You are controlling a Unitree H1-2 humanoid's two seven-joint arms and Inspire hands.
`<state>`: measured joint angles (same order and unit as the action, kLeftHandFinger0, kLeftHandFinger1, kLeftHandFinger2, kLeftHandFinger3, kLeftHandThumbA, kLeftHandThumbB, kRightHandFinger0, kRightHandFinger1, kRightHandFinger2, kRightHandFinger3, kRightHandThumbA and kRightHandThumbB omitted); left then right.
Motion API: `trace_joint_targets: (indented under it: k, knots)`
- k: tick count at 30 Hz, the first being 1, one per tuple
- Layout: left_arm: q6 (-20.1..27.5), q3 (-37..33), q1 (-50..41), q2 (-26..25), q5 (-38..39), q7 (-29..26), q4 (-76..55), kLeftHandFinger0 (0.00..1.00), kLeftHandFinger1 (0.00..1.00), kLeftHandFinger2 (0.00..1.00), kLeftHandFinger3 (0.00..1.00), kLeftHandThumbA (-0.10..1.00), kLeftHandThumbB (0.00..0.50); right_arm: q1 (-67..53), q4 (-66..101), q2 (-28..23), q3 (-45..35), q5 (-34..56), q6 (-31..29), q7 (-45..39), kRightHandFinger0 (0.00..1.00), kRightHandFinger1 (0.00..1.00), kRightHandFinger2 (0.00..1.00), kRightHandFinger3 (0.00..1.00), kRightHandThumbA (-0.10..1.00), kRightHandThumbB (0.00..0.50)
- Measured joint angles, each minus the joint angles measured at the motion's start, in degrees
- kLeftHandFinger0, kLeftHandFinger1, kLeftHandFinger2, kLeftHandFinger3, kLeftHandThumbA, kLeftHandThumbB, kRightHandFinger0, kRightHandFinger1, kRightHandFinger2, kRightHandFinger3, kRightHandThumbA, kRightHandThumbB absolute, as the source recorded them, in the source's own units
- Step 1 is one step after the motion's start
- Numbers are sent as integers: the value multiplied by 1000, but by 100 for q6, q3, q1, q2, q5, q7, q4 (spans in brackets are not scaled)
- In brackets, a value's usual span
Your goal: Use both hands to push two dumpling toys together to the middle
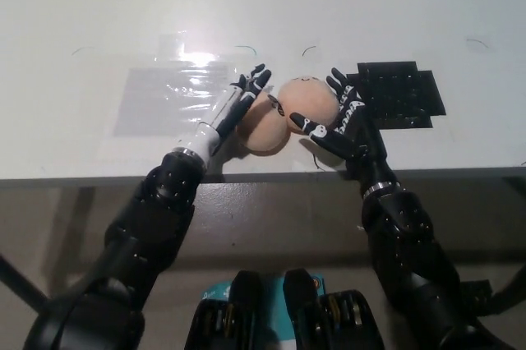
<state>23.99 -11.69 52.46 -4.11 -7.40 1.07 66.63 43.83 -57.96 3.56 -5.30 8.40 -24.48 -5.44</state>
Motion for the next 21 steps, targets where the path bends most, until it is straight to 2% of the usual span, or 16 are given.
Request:
trace_joint_targets:
  k: [2,4,5,17,18,21]
  knots:
    - [15,-63,1,13,-20,-1,0,1000,1000,1000,1000,1000,361,1,-6,-4,-11,9,-8,-3,1000,1000,1000,1000,1000,164]
    - [19,-99,2,28,-29,-1,0,1000,1000,1000,1000,1000,315,1,-6,-6,-18,11,-11,-3,1000,1000,1000,1000,1000,174]
    - [19,-112,2,30,-32,-2,-2,1000,1000,1000,1000,1000,314,0,-6,-8,-22,13,-11,-3,1000,1000,1000,1000,1000,176]
    - [90,-108,2,-88,-29,87,-28,1000,1000,1000,1000,1000,341,-43,136,-20,-106,42,5,-4,1000,1000,1000,1000,1000,191]
    - [93,-107,2,-105,-28,113,-37,1000,1000,1000,1000,1000,362,-46,153,-20,-116,46,6,-4,1000,1000,1000,1000,1000,200]
    - [95,-91,1,-168,-23,194,-68,1000,1000,1000,1000,1000,353,-59,211,-20,-129,55,8,-7,1000,1000,1000,1000,1000,199]
